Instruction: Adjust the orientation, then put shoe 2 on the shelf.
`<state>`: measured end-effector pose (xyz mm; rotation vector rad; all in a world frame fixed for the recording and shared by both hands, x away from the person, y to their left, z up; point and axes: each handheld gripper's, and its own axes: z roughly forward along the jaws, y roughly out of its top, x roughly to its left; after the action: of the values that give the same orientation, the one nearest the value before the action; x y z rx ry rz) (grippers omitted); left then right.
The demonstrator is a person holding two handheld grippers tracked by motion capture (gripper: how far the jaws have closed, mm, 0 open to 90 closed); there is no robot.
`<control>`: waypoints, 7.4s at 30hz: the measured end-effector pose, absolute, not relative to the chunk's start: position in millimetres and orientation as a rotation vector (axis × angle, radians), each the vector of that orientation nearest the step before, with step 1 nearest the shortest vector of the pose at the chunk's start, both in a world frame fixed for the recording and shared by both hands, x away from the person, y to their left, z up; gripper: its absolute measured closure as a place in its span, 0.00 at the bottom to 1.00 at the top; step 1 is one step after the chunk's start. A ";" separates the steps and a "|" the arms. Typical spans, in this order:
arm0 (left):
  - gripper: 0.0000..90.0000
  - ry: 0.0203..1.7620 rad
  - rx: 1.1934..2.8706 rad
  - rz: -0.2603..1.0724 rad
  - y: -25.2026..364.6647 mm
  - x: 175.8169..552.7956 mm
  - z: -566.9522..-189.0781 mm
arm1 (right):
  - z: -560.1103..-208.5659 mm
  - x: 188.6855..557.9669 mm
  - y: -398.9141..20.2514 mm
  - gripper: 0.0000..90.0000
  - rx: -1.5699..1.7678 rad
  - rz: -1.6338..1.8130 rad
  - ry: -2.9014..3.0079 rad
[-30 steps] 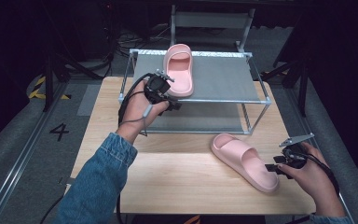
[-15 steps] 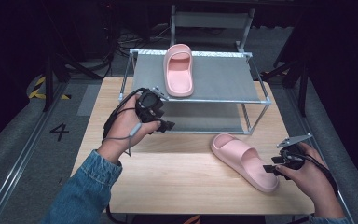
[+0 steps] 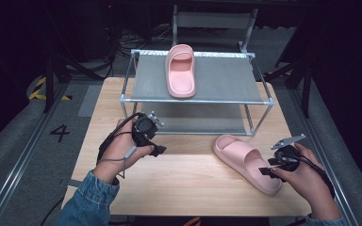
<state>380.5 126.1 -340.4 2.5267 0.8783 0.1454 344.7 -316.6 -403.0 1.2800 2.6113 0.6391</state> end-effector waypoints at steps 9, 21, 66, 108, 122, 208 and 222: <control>0.31 0.985 2.635 0.178 127.1 382.8 -386.9 | -404.8 346.9 -300.0 0.51 1.241 0.638 2.642; 0.29 1.023 2.650 0.132 132.6 385.4 -412.8 | -410.3 346.1 -282.2 0.52 1.199 0.613 2.675; 0.22 1.051 2.575 0.086 207.3 378.6 -413.4 | -384.7 357.2 -235.3 0.93 1.086 0.587 2.675; 0.20 1.068 2.504 0.064 236.0 376.1 -405.3 | -246.5 370.4 -205.2 0.92 0.950 0.673 2.742; 0.21 1.071 2.499 0.057 238.5 375.7 -405.2 | -220.1 399.1 -190.8 0.93 0.957 0.684 2.721; 0.20 1.040 2.582 -0.013 224.7 391.1 -414.6 | -234.7 415.7 -277.2 0.73 1.306 0.614 2.513; 0.20 1.047 2.583 -0.011 226.2 389.2 -415.9 | -253.2 423.4 -270.5 0.94 1.240 0.515 2.562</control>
<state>389.2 226.2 -415.9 2.5834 1.0470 -0.0106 423.4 -270.5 -253.2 1.2397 2.5618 0.5148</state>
